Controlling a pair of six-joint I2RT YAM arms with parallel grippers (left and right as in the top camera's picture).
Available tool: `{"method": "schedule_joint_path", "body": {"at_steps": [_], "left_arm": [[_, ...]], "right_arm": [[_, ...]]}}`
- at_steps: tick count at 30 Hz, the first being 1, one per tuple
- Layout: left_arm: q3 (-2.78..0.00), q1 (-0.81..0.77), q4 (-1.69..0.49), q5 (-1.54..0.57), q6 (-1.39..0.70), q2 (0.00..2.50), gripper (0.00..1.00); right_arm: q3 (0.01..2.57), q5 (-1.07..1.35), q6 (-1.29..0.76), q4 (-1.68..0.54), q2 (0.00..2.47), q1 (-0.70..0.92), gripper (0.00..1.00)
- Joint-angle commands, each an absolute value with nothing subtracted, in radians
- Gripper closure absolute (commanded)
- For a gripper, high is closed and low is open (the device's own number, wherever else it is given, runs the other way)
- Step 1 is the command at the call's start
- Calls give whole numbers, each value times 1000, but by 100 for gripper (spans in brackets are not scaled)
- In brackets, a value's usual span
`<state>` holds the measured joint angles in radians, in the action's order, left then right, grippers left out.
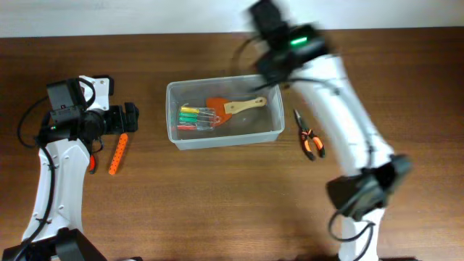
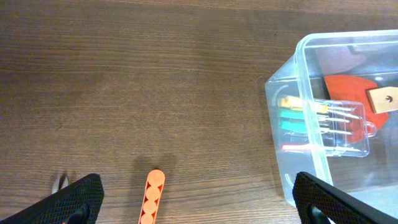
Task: Pack container
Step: 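Carry the marker case into the container and release it, then lower the right gripper onto the orange-black pliers and grasp them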
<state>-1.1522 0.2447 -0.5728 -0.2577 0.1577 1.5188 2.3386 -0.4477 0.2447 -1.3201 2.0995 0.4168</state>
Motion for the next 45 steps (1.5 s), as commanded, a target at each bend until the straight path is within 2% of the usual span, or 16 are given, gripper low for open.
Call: {"method": "schedule_joint_path", "body": {"at_steps": [1, 2, 3, 5, 7, 10, 13, 19, 21, 31, 36, 43, 45], "left_arm": [[-1170, 250, -569, -263, 174, 1524, 1], [-1170, 250, -569, -263, 174, 1524, 1], [-1170, 250, -569, -263, 174, 1524, 1], [-1170, 250, -569, -263, 174, 1524, 1], [-1170, 250, -569, -263, 174, 1524, 1], [-1170, 250, -569, -263, 174, 1524, 1], [-1170, 250, -569, -262, 174, 1524, 1], [-1170, 250, -569, -262, 174, 1524, 1], [-1170, 250, -569, -263, 174, 1524, 1], [-1170, 250, -569, -263, 174, 1524, 1], [-1170, 250, -569, -263, 174, 1524, 1], [-1170, 250, -569, -263, 174, 1524, 1], [-1170, 250, -569, -263, 174, 1524, 1]], "right_arm": [[2327, -86, 13, -1478, 2099, 161, 1], [2297, 27, 14, -1498, 2110, 89, 0], [2275, 67, 14, -1505, 2117, 50, 4], [2217, 76, 14, -1507, 2132, -1, 13], [2125, 75, 15, -1501, 2138, -33, 14], [2022, 66, 27, -1480, 2138, -35, 15], [1859, 66, 49, -1401, 2138, -33, 22], [1710, -28, 56, -1285, 2138, -35, 24], [1665, -31, 74, -1255, 2138, -30, 30], [1539, -15, 116, -1159, 2138, 18, 31], [1536, -15, 116, -1112, 2138, 21, 48], [1430, -15, 213, -995, 2138, 46, 50], [1406, -15, 213, -971, 2138, 54, 54]]}}
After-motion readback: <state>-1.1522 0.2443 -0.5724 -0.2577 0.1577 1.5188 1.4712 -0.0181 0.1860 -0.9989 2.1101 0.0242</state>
